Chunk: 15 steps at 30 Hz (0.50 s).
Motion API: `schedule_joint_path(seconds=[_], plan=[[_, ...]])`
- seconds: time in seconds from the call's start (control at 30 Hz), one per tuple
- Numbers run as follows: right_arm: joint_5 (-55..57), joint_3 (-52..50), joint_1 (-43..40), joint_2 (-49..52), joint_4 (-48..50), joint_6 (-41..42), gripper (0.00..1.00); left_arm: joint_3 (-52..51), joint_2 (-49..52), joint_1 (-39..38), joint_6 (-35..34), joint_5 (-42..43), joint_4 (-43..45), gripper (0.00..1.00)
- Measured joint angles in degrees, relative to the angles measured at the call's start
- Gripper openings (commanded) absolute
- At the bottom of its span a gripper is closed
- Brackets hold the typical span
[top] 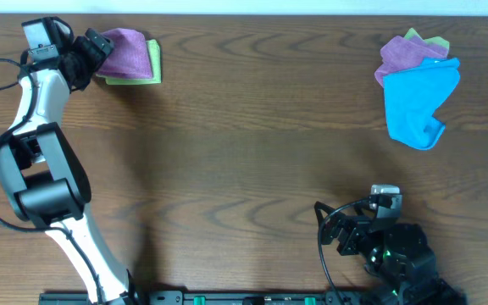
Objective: Fold the cloth
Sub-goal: 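Lower the purple cloth onto the yellow-green cloth and flatten it with the left gripper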
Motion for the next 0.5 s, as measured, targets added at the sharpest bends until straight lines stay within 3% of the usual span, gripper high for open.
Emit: schedule_joint_path(seconds=[0.5], plan=[[0.0, 0.0, 0.0, 0.0, 0.0, 0.0, 0.99, 0.04, 0.0, 5.66, 4.55, 1.73, -4.76, 0.95]])
